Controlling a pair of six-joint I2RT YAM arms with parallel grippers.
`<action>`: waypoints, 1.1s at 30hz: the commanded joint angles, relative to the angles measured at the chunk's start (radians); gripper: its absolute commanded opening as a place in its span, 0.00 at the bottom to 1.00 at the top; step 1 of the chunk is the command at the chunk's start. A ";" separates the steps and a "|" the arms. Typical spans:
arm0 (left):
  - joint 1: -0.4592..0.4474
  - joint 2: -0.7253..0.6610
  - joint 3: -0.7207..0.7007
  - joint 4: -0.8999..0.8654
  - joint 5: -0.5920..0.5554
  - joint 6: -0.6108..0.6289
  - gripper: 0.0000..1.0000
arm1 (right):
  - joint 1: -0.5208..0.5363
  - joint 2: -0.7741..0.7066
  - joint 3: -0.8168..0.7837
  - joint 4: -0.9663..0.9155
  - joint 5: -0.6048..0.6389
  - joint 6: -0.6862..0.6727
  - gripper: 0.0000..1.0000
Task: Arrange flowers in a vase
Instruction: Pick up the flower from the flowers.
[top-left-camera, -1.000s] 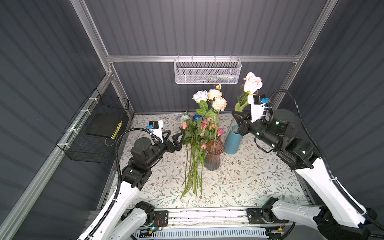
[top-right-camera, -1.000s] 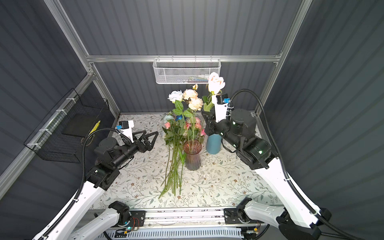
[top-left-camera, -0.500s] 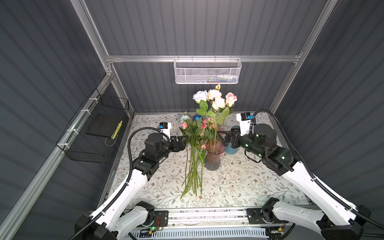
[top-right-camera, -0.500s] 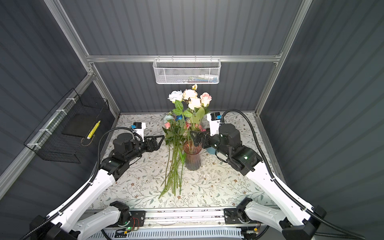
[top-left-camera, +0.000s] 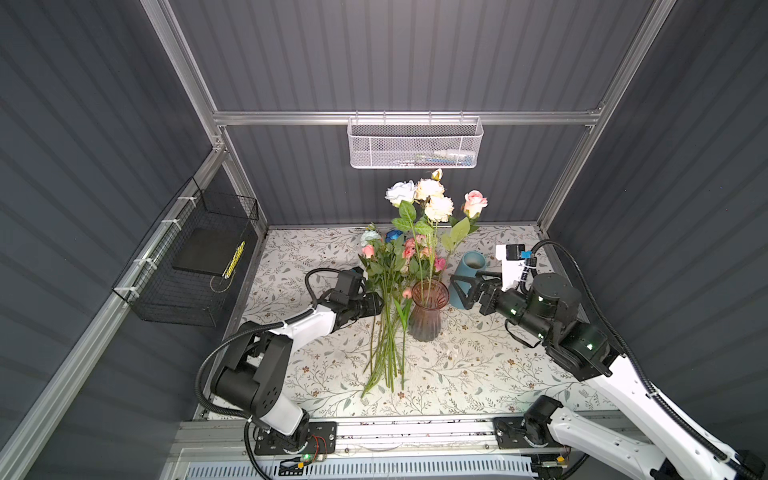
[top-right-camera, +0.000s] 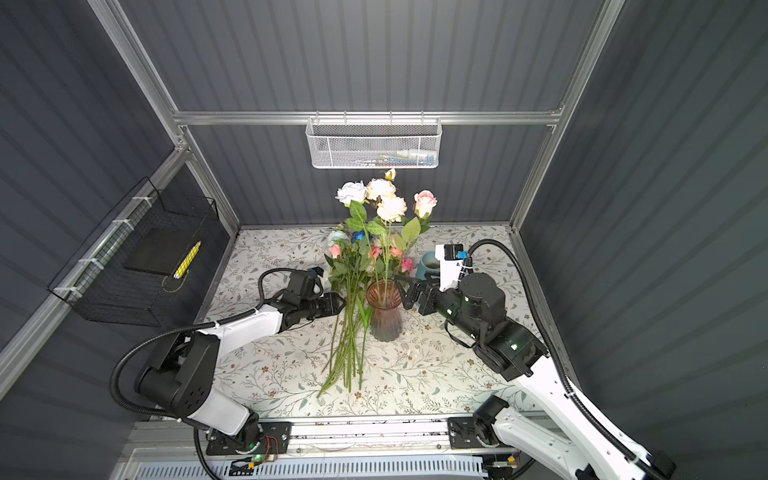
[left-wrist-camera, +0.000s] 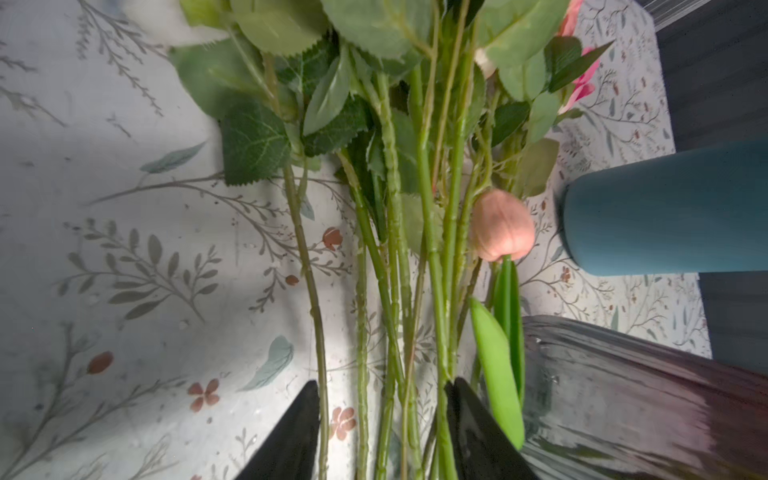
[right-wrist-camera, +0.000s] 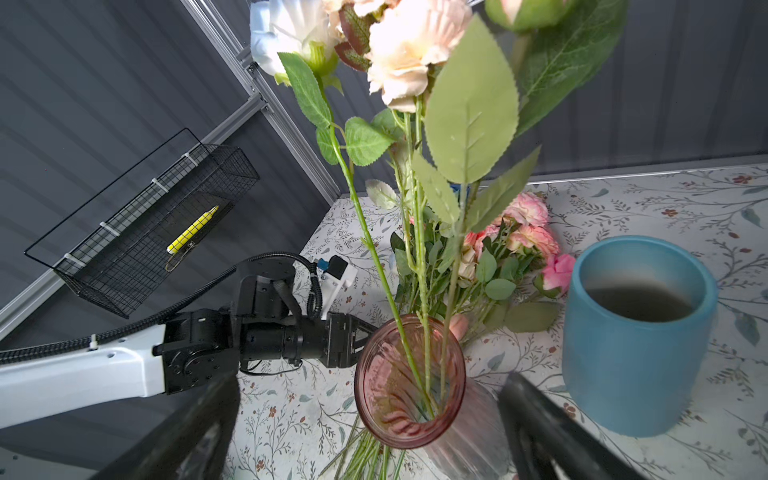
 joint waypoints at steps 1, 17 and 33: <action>-0.008 0.026 0.048 0.055 -0.051 0.018 0.49 | -0.004 -0.025 -0.015 -0.003 0.001 0.014 0.99; -0.008 0.239 0.175 -0.047 -0.315 0.077 0.33 | -0.006 -0.058 -0.033 -0.006 0.003 0.022 0.99; -0.007 -0.072 0.059 -0.097 -0.468 0.077 0.00 | -0.005 -0.085 -0.024 -0.003 0.009 0.028 0.99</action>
